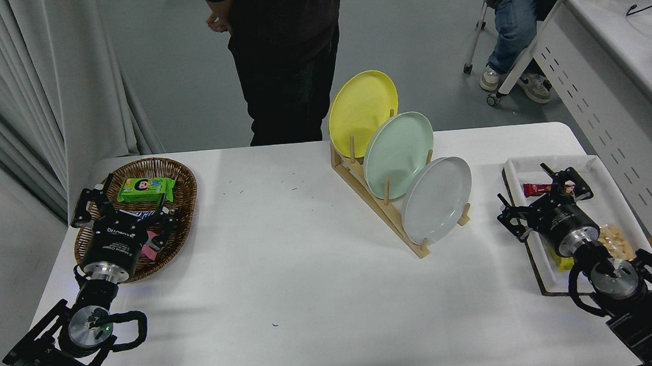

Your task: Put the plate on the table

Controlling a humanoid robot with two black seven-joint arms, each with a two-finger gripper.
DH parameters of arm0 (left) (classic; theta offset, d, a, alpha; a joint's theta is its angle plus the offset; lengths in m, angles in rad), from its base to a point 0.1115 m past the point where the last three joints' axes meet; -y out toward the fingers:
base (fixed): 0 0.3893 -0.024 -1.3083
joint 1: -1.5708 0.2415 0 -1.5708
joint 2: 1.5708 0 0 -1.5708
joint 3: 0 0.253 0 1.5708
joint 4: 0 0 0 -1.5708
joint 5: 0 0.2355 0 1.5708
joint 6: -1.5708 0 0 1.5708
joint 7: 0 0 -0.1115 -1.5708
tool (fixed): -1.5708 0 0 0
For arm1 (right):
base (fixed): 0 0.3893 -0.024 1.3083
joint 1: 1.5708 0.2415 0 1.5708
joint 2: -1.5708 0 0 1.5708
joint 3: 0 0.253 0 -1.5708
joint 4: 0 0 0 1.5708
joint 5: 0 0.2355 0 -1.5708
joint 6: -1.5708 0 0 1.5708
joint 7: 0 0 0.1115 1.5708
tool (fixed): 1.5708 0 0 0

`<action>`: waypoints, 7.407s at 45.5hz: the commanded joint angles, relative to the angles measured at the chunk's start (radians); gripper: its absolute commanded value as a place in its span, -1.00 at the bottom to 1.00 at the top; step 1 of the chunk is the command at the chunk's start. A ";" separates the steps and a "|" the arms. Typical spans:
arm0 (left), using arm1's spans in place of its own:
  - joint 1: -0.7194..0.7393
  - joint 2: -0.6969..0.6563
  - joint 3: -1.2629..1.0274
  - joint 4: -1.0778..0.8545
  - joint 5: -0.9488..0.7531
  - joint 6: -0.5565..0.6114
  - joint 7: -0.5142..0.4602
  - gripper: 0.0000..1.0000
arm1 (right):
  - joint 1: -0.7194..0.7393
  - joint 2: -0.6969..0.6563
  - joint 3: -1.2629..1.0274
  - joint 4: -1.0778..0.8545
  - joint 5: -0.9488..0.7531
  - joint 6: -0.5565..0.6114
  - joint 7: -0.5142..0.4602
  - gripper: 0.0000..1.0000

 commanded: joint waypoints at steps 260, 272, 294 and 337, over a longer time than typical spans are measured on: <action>-0.001 0.000 0.000 0.000 0.001 0.000 0.000 0.96 | 0.747 -0.093 -0.818 0.421 -0.218 -0.362 -0.579 0.99; -0.001 0.000 0.000 0.000 0.000 0.000 0.000 0.96 | 0.741 -0.092 -0.815 0.417 -0.218 -0.296 -0.579 0.98; -0.001 0.000 0.000 0.000 0.000 0.000 0.000 0.96 | 0.739 -0.061 -0.844 0.288 -0.218 -0.213 -0.576 0.87; 0.001 0.000 0.000 0.000 0.000 0.000 0.000 0.96 | 0.689 -0.039 -0.792 0.228 -0.201 -0.225 -0.581 0.31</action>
